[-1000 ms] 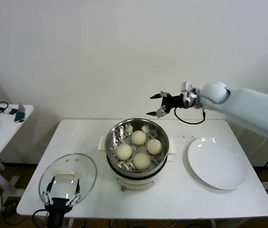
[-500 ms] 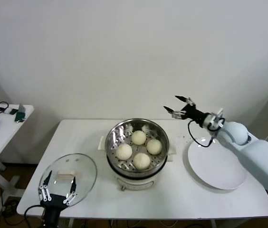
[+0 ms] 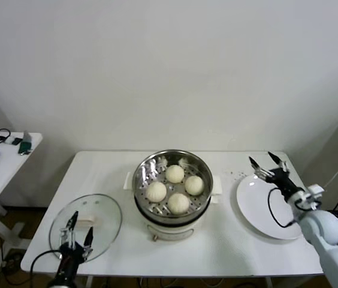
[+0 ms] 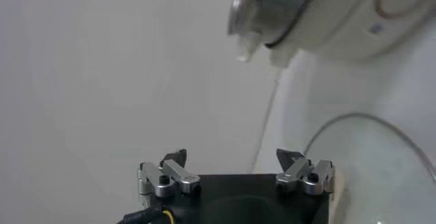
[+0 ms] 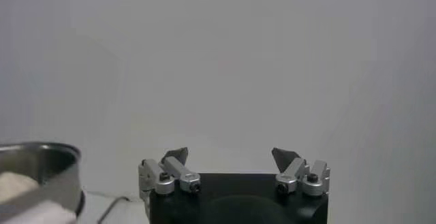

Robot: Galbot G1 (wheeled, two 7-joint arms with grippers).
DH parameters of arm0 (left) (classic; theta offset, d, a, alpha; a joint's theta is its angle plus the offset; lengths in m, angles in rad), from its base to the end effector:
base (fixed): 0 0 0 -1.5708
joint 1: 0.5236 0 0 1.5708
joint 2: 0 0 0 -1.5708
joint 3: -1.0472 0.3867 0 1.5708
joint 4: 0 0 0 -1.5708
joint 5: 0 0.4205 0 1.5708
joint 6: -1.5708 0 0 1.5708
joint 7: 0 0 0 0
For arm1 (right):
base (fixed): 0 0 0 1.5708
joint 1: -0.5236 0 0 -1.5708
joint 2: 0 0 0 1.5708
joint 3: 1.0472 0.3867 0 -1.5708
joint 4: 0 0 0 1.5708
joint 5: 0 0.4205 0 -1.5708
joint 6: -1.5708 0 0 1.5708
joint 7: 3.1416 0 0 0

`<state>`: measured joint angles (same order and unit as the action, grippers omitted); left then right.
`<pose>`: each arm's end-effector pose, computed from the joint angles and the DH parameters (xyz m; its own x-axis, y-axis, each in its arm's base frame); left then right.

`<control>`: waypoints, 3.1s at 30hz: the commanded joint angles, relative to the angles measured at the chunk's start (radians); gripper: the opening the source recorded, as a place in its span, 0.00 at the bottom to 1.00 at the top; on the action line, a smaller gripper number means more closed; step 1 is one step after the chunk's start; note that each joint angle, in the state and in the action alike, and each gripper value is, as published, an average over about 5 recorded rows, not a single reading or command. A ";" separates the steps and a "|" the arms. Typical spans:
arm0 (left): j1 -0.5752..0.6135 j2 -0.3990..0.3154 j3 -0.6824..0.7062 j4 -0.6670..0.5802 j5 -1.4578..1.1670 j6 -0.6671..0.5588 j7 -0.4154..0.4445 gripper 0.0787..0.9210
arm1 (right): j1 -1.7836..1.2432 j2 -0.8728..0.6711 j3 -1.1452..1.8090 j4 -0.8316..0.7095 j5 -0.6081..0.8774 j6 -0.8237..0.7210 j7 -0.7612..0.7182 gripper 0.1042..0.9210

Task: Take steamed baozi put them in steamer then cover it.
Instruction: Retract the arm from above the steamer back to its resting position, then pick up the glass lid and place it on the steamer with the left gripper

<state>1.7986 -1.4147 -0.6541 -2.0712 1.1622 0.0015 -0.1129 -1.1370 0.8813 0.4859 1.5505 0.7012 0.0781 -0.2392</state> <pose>0.1477 0.0762 -0.3778 -0.9900 -0.0628 0.1260 0.1111 0.2016 0.9731 0.3902 -0.2392 -0.3514 -0.9667 -0.2517 0.0468 -0.2508 0.9677 0.0248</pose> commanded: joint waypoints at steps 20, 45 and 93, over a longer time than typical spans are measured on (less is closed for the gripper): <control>-0.297 0.004 -0.040 0.421 0.397 0.049 -0.044 0.88 | -0.311 0.134 0.289 0.049 -0.122 0.019 -0.025 0.88; -0.409 -0.001 -0.028 0.515 0.323 0.042 -0.094 0.88 | -0.361 0.158 0.327 0.040 -0.196 0.037 -0.084 0.88; -0.213 0.082 -0.014 0.113 0.175 0.211 -0.154 0.08 | -0.326 0.191 0.323 -0.023 -0.289 0.069 -0.130 0.88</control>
<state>1.4840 -1.3726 -0.6719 -1.7157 1.3677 0.0697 -0.2572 -1.4708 1.0748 0.8130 1.5334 0.4193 0.1455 -0.3693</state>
